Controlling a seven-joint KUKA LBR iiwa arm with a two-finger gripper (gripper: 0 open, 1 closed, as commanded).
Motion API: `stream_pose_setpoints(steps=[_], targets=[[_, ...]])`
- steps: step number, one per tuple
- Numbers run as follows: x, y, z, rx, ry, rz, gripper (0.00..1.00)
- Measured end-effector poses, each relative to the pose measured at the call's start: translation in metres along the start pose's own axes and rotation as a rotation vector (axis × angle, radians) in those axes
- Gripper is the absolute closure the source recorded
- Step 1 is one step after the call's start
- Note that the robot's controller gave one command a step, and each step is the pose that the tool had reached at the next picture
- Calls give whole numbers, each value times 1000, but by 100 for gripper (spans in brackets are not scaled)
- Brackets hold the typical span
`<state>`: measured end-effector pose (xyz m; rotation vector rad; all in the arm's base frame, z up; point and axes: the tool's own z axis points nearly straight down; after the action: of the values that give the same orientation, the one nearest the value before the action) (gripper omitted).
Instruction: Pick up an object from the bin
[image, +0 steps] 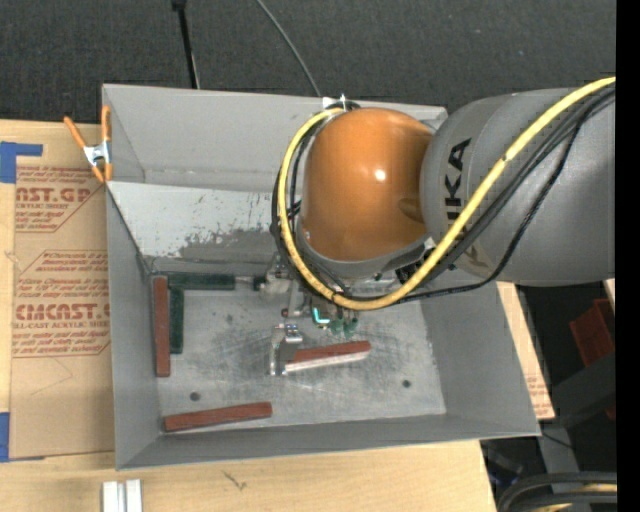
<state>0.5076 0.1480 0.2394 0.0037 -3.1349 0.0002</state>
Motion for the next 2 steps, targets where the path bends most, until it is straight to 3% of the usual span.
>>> stream_pose_setpoints(steps=[1, 2], targets=[[-2, -1, -4, -1, -8, 2, 0], [-8, -55, 79, -2, -12, 17, 0]])
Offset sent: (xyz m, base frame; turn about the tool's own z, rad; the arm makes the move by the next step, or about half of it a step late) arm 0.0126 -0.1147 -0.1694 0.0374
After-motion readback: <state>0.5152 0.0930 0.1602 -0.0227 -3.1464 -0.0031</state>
